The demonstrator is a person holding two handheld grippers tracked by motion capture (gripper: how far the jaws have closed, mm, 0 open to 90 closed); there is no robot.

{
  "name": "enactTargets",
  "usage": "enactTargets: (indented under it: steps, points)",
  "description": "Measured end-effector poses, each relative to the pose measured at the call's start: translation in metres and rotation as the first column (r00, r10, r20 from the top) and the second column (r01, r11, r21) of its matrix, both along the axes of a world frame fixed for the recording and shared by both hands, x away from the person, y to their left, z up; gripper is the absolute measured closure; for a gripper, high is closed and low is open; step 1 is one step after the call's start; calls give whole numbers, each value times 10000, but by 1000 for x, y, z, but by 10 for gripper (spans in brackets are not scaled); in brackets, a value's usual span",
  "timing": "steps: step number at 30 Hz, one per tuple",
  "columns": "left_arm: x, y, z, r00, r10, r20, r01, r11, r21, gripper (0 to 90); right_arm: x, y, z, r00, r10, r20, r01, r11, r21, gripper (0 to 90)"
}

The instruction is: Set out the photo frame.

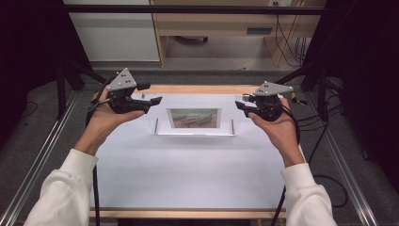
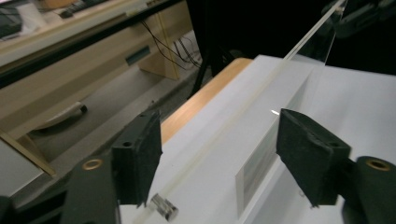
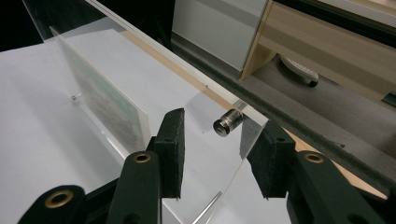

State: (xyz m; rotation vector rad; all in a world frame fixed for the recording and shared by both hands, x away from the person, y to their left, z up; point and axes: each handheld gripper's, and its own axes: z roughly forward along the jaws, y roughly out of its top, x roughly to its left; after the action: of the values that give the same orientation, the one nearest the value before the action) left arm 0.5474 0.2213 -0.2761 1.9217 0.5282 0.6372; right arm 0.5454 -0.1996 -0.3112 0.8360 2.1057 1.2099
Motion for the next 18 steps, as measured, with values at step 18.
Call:
enactTargets:
  steps: [18]
  points:
    - [-44,38,-47,9825,1487,-1124,-1509,9885,-110,159,28,-2,-2,9998,-198,4,198,9992,347,596]
